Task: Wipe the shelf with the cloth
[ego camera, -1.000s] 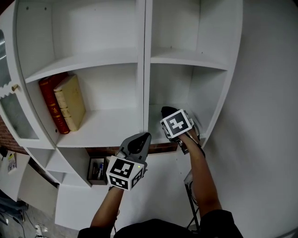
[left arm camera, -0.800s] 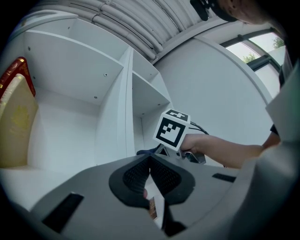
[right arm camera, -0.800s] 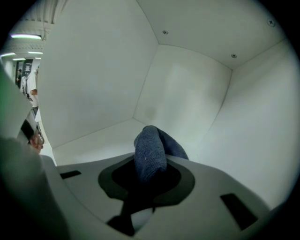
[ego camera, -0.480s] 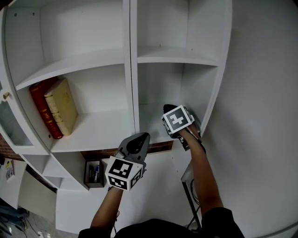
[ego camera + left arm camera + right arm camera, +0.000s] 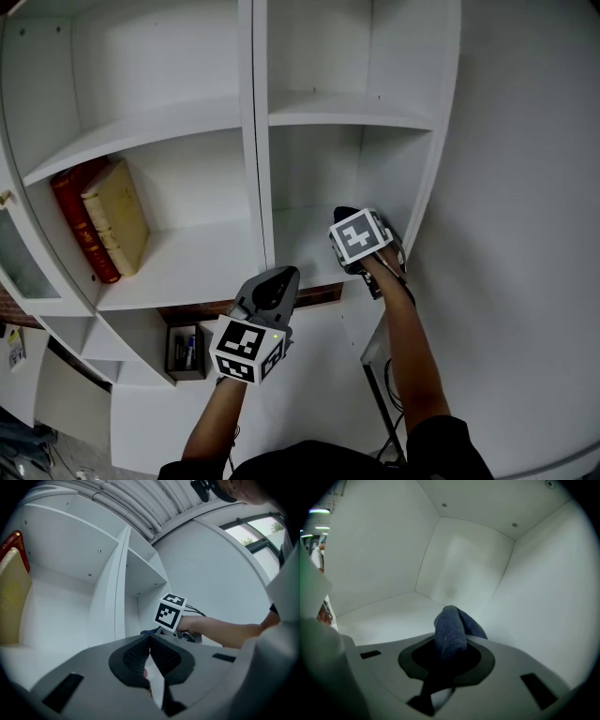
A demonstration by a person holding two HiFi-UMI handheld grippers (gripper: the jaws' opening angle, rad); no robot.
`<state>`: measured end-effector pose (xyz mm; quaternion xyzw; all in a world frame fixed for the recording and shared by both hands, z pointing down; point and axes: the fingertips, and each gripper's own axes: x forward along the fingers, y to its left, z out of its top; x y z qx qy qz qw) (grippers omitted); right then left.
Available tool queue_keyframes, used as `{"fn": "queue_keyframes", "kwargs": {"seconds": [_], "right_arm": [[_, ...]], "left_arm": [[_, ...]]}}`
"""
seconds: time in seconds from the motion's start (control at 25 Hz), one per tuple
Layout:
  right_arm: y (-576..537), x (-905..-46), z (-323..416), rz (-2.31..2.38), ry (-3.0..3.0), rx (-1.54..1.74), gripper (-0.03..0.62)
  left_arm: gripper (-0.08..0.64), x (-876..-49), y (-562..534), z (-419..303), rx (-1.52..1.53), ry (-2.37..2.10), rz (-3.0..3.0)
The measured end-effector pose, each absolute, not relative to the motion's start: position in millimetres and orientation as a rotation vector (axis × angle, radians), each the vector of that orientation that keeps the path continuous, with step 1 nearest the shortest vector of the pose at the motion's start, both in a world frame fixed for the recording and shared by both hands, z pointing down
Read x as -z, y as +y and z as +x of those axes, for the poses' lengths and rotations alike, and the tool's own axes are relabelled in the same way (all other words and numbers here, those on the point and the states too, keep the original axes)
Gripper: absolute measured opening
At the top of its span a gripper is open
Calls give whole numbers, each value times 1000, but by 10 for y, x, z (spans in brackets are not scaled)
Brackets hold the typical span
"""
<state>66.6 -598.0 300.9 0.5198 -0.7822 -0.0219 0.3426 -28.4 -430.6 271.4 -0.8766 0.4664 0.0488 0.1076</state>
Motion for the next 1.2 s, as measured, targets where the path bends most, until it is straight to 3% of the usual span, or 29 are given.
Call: {"fn": "queue_keyframes", "kwargs": {"seconds": [1.2], "right_arm": [[-5854,-2863,726,1440,-2071,108,89]], "left_arm": [[17,-2741,-4258,-356,-129,1407,-2582]]}}
